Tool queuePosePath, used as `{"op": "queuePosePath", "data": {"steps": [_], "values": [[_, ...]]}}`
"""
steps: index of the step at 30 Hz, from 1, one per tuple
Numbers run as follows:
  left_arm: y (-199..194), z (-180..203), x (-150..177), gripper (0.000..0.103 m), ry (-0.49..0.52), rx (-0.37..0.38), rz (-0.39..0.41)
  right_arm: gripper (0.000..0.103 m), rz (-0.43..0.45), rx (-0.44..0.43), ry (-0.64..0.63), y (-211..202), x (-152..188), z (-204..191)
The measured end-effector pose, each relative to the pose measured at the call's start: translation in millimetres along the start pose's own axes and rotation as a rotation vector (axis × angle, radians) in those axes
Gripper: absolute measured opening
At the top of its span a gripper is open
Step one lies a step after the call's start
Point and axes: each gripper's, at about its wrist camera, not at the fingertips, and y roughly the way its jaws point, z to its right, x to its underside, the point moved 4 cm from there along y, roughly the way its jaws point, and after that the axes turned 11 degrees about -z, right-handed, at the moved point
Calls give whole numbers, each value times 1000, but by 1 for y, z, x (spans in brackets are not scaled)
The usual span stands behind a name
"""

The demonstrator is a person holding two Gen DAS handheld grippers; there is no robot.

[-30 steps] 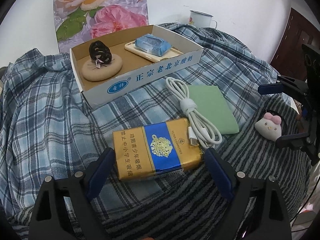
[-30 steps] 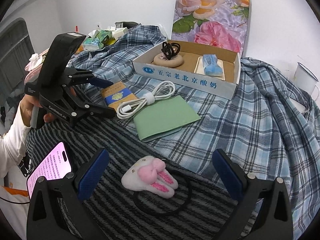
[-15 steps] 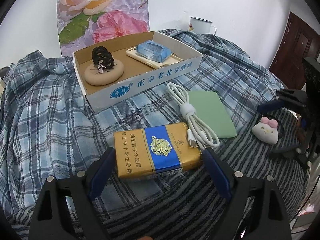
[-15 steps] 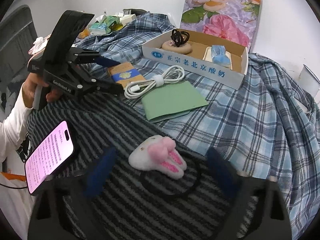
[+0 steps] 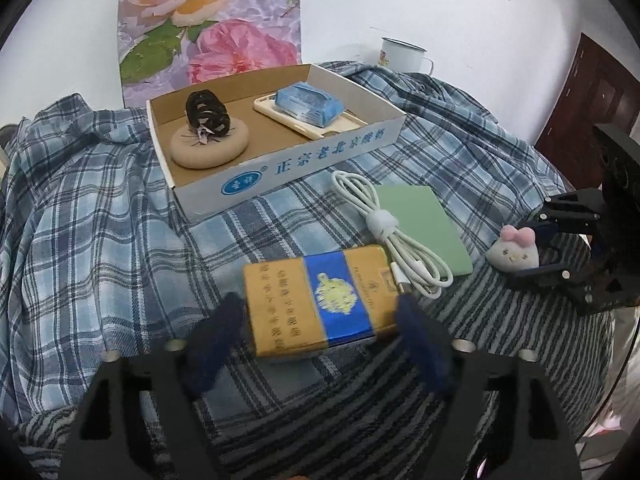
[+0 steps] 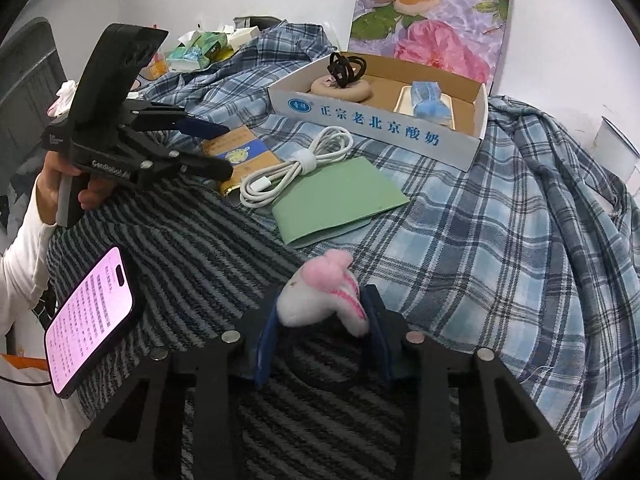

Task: Organize soft objects
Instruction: 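Grasp the cigarette pack with the left gripper while the right gripper grasps the bunny plush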

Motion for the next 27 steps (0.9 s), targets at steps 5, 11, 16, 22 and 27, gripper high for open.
{"op": "queuePosePath", "data": {"steps": [5, 11, 16, 22, 27], "values": [[6, 4, -1, 86, 21, -17, -28, 39, -3, -2, -1, 1, 0, 0], [6, 6, -1, 88, 32, -14, -31, 39, 3, 5, 0, 0, -1, -1], [8, 13, -3, 90, 64, -26, -48, 39, 8, 2, 3, -1, -2, 1], [12, 22, -7, 103, 92, -57, -72, 39, 7, 1, 2, -1, -3, 1], [18, 25, -14, 103, 79, -86, -90, 39, 5, 0, 3, 0, -3, 1]]}}
